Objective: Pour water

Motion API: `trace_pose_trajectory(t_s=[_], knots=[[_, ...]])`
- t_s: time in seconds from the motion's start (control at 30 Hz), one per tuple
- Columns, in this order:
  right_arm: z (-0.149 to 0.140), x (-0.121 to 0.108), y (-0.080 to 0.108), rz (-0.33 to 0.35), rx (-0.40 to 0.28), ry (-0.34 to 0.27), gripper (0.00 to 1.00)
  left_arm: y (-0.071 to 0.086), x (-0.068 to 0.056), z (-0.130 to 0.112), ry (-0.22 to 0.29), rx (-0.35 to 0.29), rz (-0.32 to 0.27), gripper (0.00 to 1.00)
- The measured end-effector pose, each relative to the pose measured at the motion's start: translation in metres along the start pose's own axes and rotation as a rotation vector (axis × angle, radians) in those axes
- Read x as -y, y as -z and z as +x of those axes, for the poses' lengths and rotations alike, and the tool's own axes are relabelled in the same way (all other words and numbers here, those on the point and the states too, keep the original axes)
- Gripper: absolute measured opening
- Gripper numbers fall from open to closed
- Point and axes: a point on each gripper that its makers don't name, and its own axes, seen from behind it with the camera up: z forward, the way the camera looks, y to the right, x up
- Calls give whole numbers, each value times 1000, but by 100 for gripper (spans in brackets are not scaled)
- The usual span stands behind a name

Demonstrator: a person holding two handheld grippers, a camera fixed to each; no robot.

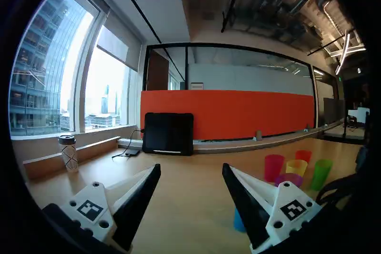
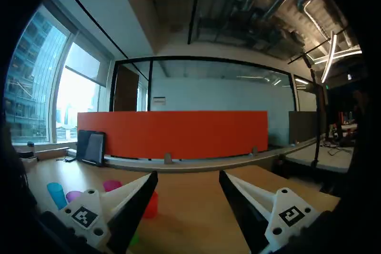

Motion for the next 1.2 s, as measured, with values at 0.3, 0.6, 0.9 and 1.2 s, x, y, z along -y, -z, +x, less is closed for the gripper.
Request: trace_pose_trajectory(t_s=[0.3,0.6,0.9,1.2], knots=[[7,5,-1,7,-8,14,100,-1,5,-10,16,13,0,96],[14,10,-1,13,-16,17,100,-3,4,-13,20,20,-2,96],[15,13,-2,17,-17,21,100,-5,3,-24,-13,52,-2,96],[13,15,-2,21,-14,23,100,-6,3,-24,-13,57,-3,96]])
